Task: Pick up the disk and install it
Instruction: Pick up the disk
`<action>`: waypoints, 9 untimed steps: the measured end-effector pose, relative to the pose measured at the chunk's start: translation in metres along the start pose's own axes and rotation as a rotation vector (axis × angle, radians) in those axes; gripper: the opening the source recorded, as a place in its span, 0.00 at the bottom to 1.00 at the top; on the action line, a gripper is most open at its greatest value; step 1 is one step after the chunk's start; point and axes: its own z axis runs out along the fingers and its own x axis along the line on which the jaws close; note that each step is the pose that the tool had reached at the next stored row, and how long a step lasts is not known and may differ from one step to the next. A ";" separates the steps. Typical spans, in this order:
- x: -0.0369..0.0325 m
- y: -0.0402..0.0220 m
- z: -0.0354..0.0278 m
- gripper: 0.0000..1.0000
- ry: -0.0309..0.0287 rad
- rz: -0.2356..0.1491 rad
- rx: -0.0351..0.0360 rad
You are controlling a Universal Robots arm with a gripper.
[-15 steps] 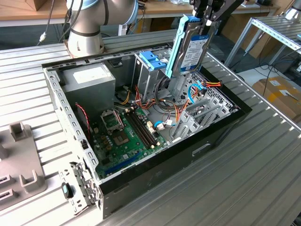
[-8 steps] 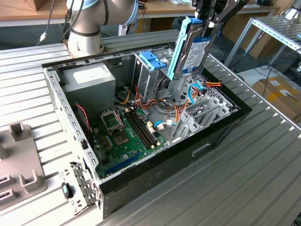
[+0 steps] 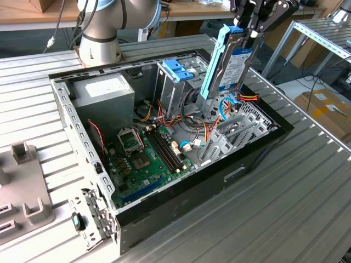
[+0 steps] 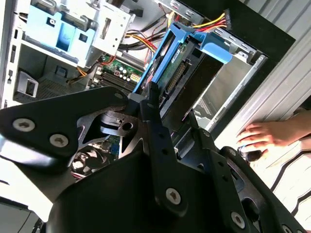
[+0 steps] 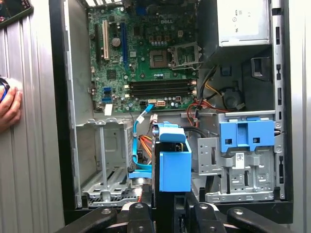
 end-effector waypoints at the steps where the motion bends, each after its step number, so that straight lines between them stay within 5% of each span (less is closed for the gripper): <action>1: 0.0019 -0.0001 0.0000 0.35 0.0003 0.000 0.0000; 9: 0.0243 -0.0010 0.0010 0.35 0.0018 0.000 0.0001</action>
